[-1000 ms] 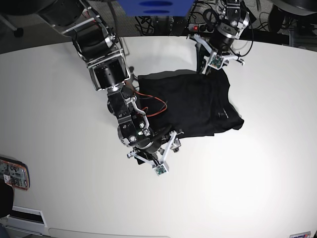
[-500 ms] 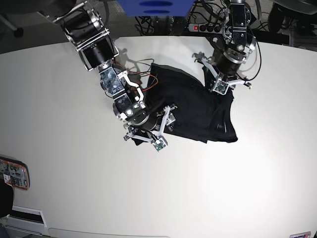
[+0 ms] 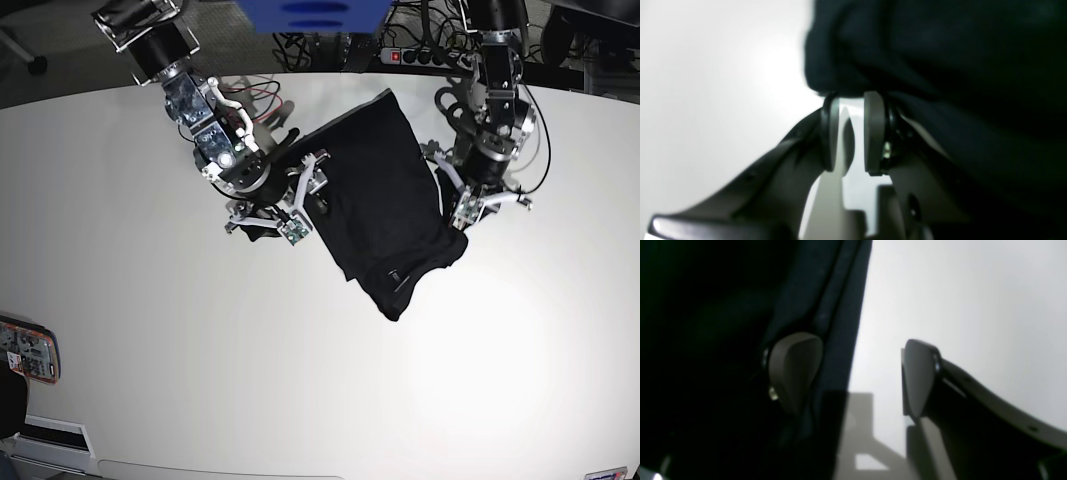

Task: Fold the T-shirt properly
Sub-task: 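Lower the folded end onto the strip and smooth it with both grippers, then release the folded shirt and raise both grippers away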

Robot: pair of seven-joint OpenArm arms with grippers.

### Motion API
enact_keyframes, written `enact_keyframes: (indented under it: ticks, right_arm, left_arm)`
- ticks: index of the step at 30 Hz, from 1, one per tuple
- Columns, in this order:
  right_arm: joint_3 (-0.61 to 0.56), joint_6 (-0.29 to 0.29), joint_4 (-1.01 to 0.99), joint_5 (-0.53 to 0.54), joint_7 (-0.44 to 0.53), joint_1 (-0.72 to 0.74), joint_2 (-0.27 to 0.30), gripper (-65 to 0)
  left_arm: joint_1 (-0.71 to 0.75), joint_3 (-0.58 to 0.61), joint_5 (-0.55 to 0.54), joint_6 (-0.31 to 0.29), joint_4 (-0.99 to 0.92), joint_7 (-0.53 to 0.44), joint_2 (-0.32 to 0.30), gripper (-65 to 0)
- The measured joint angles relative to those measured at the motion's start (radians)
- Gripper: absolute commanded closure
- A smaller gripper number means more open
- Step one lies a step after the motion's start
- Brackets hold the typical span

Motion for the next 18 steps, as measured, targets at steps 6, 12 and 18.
enact_keyframes:
  ticks: [6, 12, 18]
  right_arm:
    - [0.001, -0.002, 0.062, -0.013, -0.01, -0.065, 0.0, -42.2]
    - [-0.001, 0.007, 0.137, -0.017, -0.048, -0.126, 0.0, -42.2]
    - [-0.001, 0.014, 0.148, -0.017, -0.054, -0.128, 0.0, -42.2]
  left_arm:
    - [-0.057, 0.002, 0.064, -0.002, -0.019, 0.005, 0.002, -12.4]
    - [-0.155, 0.002, 0.117, -0.003, -0.108, -0.002, 0.002, -12.4]
    - [-0.182, 0.007, 0.138, 0.004, -0.133, -0.006, 0.011, -12.4]
